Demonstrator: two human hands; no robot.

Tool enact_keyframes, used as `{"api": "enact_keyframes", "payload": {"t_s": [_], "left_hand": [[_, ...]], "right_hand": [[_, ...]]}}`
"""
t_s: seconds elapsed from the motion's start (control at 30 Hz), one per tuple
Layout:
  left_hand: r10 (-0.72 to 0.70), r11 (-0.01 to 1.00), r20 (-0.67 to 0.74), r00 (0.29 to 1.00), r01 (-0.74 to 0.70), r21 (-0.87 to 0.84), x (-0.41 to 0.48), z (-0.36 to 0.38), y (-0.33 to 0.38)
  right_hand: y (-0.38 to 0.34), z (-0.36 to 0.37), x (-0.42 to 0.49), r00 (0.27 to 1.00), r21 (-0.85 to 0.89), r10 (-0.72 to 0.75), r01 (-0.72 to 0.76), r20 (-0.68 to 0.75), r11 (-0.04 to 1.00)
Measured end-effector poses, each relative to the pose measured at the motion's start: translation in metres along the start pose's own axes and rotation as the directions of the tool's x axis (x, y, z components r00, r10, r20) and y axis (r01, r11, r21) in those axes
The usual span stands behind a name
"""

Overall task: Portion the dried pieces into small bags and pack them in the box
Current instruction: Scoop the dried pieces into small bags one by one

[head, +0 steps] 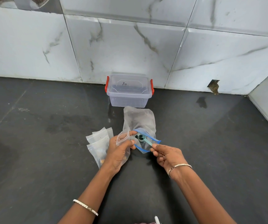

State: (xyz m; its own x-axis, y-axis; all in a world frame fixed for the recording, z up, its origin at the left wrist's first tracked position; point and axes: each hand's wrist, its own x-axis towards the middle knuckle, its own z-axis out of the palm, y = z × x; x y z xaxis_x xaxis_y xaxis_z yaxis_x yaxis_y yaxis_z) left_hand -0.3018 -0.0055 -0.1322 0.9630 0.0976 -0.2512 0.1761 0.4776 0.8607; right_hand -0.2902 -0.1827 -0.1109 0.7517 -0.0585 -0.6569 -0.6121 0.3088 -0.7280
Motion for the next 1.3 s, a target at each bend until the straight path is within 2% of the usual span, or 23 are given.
{"api": "enact_keyframes", "payload": {"t_s": [0.07, 0.17, 0.27, 0.37, 0.53, 0.63, 0.7, 0.8, 1.03, 1.2, 1.3], "left_hand": [[0.037, 0.997, -0.016, 0.999, -0.036, 0.063, -0.002, 0.0, 0.001], [0.069, 0.995, -0.031, 0.997, -0.066, 0.081, -0.003, 0.002, 0.003], [0.072, 0.996, -0.021, 0.997, -0.071, 0.06, -0.003, 0.005, 0.004], [0.065, 0.998, -0.002, 0.998, -0.065, 0.02, -0.003, 0.006, 0.005], [0.042, 0.999, -0.003, 0.999, -0.042, 0.004, 0.003, 0.002, 0.0], [0.018, 1.0, -0.002, 1.0, -0.018, -0.024, 0.008, 0.0, -0.001], [-0.01, 0.996, 0.003, 1.0, 0.01, -0.088, 0.011, 0.003, 0.002], [-0.034, 0.991, -0.001, 0.999, 0.034, -0.132, 0.014, 0.008, 0.007], [-0.127, 0.979, 0.023, 0.992, 0.129, -0.158, 0.021, 0.005, 0.005], [-0.121, 0.984, 0.032, 0.992, 0.124, -0.124, 0.018, 0.005, 0.007], [-0.087, 0.993, 0.02, 0.996, 0.089, -0.083, 0.016, 0.002, 0.008]], "right_hand": [[0.002, -0.001, 0.0, 0.998, -0.046, -0.055, 0.054, -0.019, 0.997], [0.004, 0.001, -0.004, 0.965, -0.253, -0.257, 0.237, -0.048, 0.938], [0.002, 0.006, -0.006, 0.888, -0.469, -0.457, 0.381, -0.056, 0.797], [0.002, 0.013, -0.005, 0.807, -0.621, -0.591, 0.466, 0.005, 0.631], [0.003, 0.024, 0.003, 0.723, -0.751, -0.686, 0.5, 0.088, 0.431], [0.001, 0.027, 0.008, 0.742, -0.803, -0.652, 0.479, 0.155, 0.354], [-0.002, 0.028, 0.008, 0.781, -0.792, -0.601, 0.472, 0.171, 0.388], [-0.005, 0.026, 0.007, 0.839, -0.731, -0.521, 0.455, 0.161, 0.508], [-0.006, 0.021, 0.002, 0.906, -0.544, -0.414, 0.391, 0.086, 0.742], [-0.004, 0.019, 0.004, 0.969, -0.277, -0.245, 0.24, 0.018, 0.93], [-0.002, 0.017, 0.003, 0.991, -0.099, -0.13, 0.128, -0.013, 0.987]]}}
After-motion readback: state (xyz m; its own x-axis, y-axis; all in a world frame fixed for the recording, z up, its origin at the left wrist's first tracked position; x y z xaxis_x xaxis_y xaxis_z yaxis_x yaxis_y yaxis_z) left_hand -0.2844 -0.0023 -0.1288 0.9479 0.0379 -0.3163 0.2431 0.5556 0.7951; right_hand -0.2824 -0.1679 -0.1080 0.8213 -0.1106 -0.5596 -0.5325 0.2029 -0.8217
